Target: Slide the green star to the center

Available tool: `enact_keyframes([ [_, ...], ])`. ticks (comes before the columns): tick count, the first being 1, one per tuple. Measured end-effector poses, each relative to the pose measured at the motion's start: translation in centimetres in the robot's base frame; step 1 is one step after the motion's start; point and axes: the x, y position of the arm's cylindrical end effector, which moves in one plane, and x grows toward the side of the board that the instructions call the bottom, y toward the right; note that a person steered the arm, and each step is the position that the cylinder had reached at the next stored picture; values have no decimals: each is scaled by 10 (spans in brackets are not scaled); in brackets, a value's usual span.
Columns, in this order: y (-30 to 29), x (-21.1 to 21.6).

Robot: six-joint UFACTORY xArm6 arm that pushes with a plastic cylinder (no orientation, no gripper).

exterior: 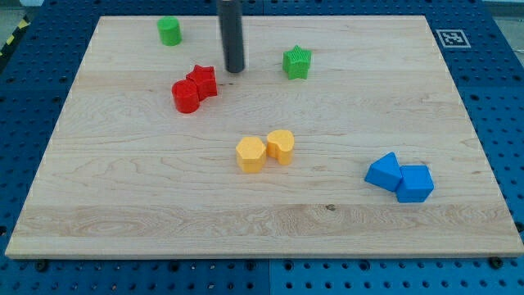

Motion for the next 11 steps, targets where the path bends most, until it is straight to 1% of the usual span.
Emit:
enact_keyframes([
  [2,24,-27],
  [3,53,-28],
  [4,78,-16],
  [5,85,1],
  [6,107,3],
  [7,161,3],
  [8,171,3],
  [9,181,17],
  [11,157,21],
])
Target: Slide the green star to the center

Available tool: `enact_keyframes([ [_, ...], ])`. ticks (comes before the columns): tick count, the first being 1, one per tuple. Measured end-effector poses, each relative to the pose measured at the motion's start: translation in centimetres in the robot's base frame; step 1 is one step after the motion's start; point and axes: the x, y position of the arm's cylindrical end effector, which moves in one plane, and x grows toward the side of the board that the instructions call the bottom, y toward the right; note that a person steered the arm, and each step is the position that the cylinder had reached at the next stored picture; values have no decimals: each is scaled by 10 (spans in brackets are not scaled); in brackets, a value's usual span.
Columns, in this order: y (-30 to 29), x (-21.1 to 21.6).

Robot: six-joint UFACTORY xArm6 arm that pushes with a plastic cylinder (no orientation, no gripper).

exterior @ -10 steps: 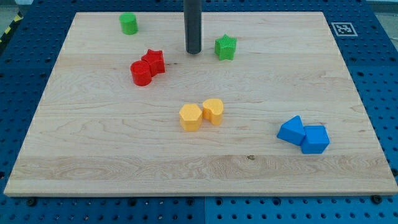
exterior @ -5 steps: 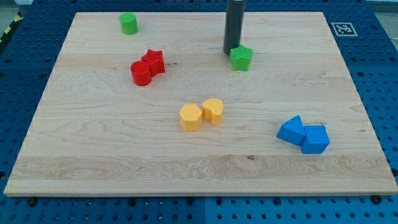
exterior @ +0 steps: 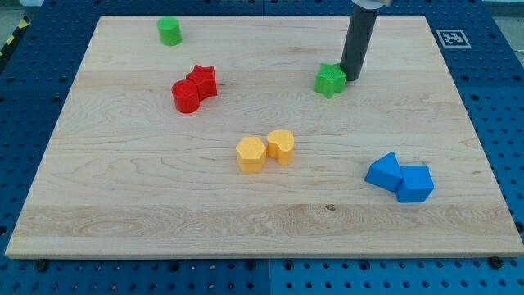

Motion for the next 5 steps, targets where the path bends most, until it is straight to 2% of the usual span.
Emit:
enact_keyframes([
  [3,-64,39],
  [4,5,54],
  [5,25,76],
])
